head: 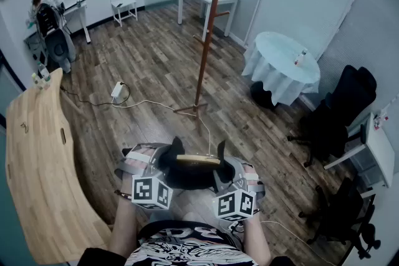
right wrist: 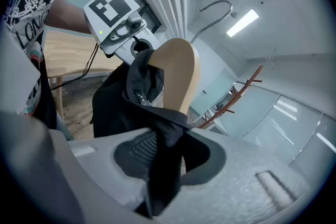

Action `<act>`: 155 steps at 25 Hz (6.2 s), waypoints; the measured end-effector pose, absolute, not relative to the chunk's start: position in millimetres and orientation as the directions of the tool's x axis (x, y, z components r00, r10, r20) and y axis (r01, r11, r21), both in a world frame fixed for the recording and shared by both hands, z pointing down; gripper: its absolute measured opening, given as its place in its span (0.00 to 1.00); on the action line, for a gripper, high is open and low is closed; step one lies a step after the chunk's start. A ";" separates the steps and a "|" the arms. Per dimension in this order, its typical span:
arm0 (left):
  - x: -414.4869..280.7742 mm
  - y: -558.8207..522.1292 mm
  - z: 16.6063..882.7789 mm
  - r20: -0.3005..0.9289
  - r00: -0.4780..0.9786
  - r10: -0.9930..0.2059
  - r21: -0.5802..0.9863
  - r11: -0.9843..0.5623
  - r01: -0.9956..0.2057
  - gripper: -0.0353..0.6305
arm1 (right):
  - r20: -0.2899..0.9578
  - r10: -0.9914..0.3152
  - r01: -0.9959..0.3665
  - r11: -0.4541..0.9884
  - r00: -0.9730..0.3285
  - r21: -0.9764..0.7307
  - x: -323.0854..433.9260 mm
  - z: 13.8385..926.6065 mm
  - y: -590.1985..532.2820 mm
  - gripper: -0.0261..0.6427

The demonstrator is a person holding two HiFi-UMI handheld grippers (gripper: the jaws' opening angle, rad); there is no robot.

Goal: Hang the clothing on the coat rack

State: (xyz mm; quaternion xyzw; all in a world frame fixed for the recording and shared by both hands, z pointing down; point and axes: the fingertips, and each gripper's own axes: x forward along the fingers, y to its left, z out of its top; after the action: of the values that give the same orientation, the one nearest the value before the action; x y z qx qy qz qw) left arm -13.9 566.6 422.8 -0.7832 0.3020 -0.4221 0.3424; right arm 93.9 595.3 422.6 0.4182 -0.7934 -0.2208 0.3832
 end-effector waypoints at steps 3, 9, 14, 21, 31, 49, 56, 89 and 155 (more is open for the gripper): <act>-17.3 574.8 420.9 0.462 0.455 -0.761 -0.773 -0.597 -0.215 0.07 | 0.425 -0.830 -0.483 0.557 -0.362 0.676 89.6 423.0 600.1 0.19; -17.7 575.6 426.2 0.458 0.458 -0.762 -0.788 -0.586 -0.187 0.07 | 0.420 -0.830 -0.482 0.556 -0.367 0.677 90.3 424.8 601.5 0.19; -14.7 577.7 425.0 0.468 0.460 -0.755 -0.785 -0.594 -0.176 0.07 | 0.437 -0.812 -0.480 0.582 -0.387 0.657 91.5 425.8 604.4 0.19; -3.6 580.7 429.7 0.480 0.470 -0.741 -0.774 -0.610 -0.171 0.08 | 0.454 -0.784 -0.466 0.619 -0.424 0.632 100.7 432.7 609.0 0.19; 13.5 578.1 435.8 0.489 0.478 -0.729 -0.764 -0.623 -0.168 0.08 | 0.461 -0.790 -0.473 0.612 -0.404 0.634 117.3 433.9 608.8 0.19; 23.7 463.3 458.8 0.510 0.530 -0.678 -0.748 -0.653 -0.117 0.08 | 0.481 -0.791 -0.520 0.611 -0.377 0.597 124.6 457.1 502.5 0.19; 0.6 364.1 466.0 0.510 0.554 -0.658 -0.741 -0.663 -0.106 0.08 | 0.495 -0.800 -0.538 0.596 -0.339 0.596 100.7 463.1 406.4 0.19; 16.1 48.7 509.3 0.576 0.641 -0.508 -0.703 -0.708 0.071 0.08 | 0.546 -0.806 -0.683 0.533 -0.229 0.499 104.7 507.9 107.3 0.18; 36.9 -183.4 637.6 0.712 0.701 -0.034 -0.532 -0.678 0.507 0.06 | 0.781 -0.591 -0.805 0.553 -0.199 0.214 77.6 618.8 -93.0 0.15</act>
State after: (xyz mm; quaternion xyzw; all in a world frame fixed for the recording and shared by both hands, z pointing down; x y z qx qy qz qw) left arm 36.9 -183.4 637.6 -0.8423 -0.1406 -0.3599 0.3759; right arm 77.6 -93.0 618.8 0.4568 -0.7644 0.1220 0.4383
